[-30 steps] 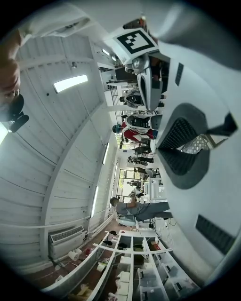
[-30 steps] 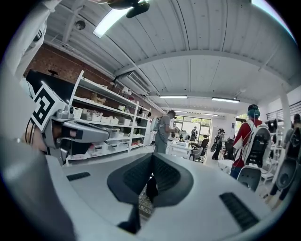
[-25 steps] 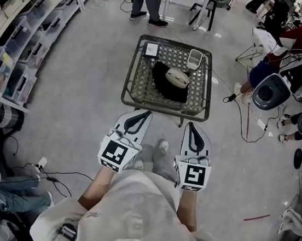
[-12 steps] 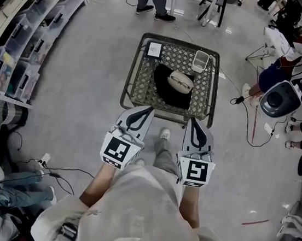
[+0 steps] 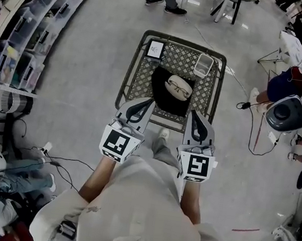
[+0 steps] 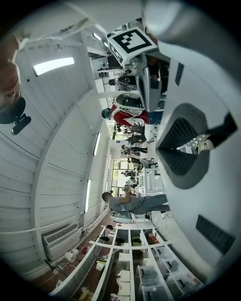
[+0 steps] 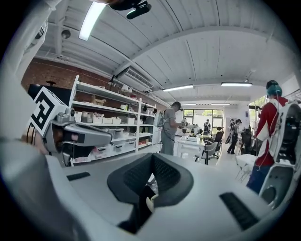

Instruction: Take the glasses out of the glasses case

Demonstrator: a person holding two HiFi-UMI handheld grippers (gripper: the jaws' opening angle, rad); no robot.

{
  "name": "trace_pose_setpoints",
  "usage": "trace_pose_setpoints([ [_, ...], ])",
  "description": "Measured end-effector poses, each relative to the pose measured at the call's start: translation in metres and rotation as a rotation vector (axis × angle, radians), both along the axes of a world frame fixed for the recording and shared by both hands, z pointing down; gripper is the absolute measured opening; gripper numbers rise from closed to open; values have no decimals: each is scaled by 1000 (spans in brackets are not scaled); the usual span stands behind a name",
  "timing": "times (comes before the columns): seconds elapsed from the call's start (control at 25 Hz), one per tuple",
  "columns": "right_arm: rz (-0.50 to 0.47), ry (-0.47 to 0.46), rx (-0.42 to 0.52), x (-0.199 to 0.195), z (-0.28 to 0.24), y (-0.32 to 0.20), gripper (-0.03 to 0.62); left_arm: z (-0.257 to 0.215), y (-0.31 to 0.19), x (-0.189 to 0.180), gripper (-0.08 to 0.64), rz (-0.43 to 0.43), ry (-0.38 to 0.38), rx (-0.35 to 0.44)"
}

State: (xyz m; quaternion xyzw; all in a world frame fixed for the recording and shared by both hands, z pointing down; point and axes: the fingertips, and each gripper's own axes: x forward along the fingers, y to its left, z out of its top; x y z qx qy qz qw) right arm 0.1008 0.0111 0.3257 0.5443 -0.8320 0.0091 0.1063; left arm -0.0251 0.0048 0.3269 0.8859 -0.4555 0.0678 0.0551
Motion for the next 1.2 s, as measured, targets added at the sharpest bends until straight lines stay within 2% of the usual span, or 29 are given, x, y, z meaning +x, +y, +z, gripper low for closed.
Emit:
trace_pose_setpoints([
  [0.36, -73, -61, -19, 27, 14, -64, 5, 13, -46, 24, 9, -83, -39, -42],
  [0.68, -99, -57, -36, 31, 33, -86, 6, 31, -68, 26, 9, -121, -36, -50],
  [0.88, -116, -23, -80, 29, 58, -94, 6, 52, -81, 30, 9, -95, -59, -71],
  [1.2, -90, 48, -205, 23, 123, -118, 6, 111, -113, 28, 9, -11, -65, -164],
])
